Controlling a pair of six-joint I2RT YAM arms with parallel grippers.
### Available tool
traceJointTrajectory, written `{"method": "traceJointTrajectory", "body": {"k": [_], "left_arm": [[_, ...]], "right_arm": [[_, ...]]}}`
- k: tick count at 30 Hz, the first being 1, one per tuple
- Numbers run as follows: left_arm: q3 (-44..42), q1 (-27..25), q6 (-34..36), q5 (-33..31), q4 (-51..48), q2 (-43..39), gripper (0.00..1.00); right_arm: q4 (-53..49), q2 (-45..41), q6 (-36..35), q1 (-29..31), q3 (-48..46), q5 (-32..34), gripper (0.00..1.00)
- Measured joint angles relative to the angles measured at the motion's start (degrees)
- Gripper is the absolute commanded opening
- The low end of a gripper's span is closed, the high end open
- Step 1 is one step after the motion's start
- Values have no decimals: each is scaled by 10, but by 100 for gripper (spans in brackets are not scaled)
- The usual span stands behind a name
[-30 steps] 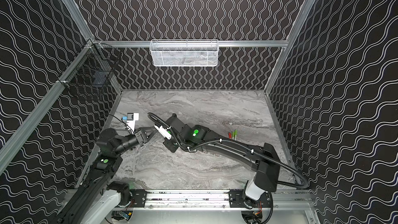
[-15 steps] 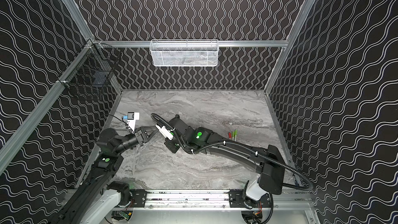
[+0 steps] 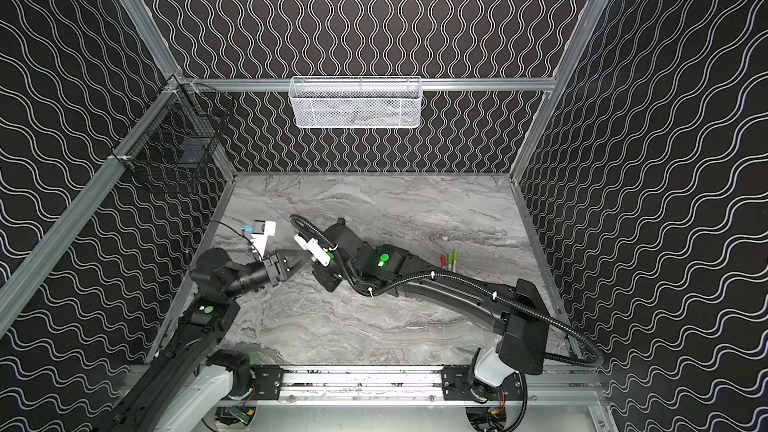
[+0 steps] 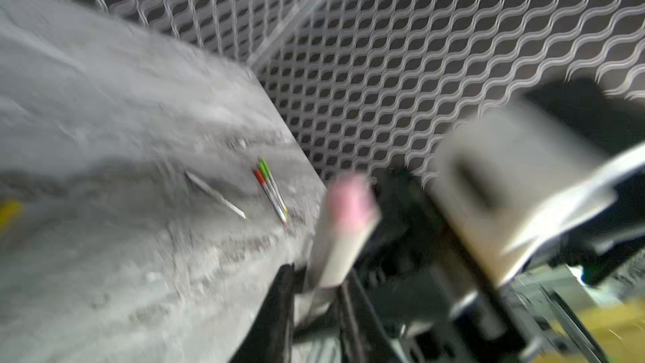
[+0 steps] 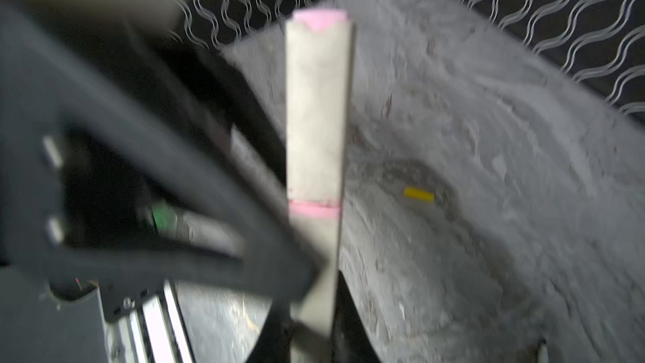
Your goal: Insert the pens into the pen caps
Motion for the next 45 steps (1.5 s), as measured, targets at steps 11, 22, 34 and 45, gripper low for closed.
{"method": "traceJointTrajectory", "body": {"k": [11, 22, 34, 45], "left_arm": [[11, 1, 28, -3, -108, -57, 89], [16, 4, 44, -13, -146, -59, 99], [19, 4, 50, -17, -166, -63, 99], [19, 4, 54, -18, -166, -53, 99]], "right_arm": [[59, -73, 32, -50, -104, -7, 0], [-71, -43, 135, -262, -176, 36, 0], [-110, 19, 145, -377, -228, 75, 8], [-128, 28, 150, -381, -256, 100, 44]]}}
